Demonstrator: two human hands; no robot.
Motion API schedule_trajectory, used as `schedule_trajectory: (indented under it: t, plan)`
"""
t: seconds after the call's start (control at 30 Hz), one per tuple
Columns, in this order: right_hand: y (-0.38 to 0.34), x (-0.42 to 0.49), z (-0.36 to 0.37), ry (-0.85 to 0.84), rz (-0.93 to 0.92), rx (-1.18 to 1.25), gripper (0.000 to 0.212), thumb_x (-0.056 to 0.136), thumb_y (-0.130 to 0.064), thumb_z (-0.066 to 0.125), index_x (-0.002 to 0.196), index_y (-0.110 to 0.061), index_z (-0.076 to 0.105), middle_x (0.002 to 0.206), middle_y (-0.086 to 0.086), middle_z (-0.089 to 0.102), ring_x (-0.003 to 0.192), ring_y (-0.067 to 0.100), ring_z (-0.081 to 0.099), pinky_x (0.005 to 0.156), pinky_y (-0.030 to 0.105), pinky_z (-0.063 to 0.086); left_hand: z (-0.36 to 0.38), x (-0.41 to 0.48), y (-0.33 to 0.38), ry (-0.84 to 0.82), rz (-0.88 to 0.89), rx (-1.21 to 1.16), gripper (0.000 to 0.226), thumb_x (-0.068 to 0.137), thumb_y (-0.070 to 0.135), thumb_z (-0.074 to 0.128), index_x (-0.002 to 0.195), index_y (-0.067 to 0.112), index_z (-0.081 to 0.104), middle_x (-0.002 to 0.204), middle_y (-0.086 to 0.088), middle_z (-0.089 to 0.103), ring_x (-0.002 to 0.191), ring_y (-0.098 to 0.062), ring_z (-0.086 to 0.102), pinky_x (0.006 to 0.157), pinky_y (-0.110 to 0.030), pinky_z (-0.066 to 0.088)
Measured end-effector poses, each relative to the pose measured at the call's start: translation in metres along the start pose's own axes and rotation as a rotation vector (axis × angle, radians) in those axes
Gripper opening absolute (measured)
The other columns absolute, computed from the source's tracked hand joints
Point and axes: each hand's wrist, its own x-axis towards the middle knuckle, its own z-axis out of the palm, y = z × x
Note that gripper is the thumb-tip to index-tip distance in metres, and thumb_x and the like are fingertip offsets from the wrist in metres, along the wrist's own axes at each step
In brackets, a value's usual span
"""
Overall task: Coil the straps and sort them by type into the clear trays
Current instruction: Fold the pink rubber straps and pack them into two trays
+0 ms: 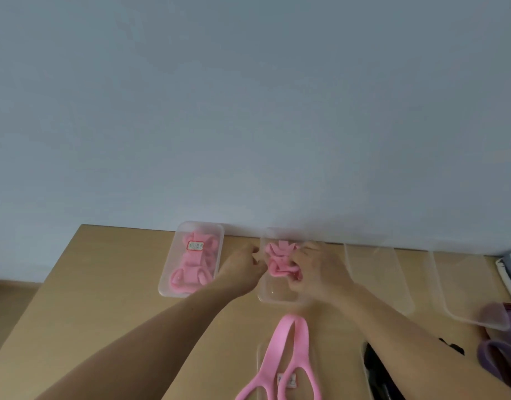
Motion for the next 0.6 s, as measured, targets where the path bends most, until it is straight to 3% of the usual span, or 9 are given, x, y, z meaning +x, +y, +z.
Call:
schedule_trajectory:
  t: [0.27,0.47,0.6]
  plan:
    - [0.013,0.018,0.027,-0.125,0.000,-0.038,0.025,0.056,-0.022,0.083,0.071,-0.012,0.065,0.072,0.003,0.066,0.076,0.027,0.064,0.054,0.031,0.052,0.006,0.004,-0.002,-0.019,0.029,-0.016,0.052,0.089,0.015,0.053,0.140,0.015,0.043,0.085,0.001,0.062,0.087,-0.024,0.067,0.080,-0.038,0.055]
    - [0.003,0.024,0.036,-0.042,-0.097,-0.188,0.028,0.051,-0.017,0.086,0.073,-0.011,0.070,0.068,0.003,0.063,0.067,0.024,0.062,0.060,0.032,0.055,0.007,0.006,-0.003,-0.016,0.031,-0.016,0.052,0.088,0.014,0.054,0.139,0.014,0.044,0.081,0.001,0.062,0.084,-0.024,0.068,0.076,-0.037,0.055]
    - [0.001,0.024,0.046,0.030,-0.131,-0.341,0.017,0.065,-0.017,0.072,0.081,-0.012,0.072,0.074,0.005,0.061,0.070,0.026,0.059,0.068,0.037,0.054,0.007,0.006,-0.005,-0.009,0.027,-0.018,0.051,0.088,0.016,0.054,0.139,0.016,0.044,0.080,0.001,0.063,0.082,-0.024,0.068,0.071,-0.034,0.054]
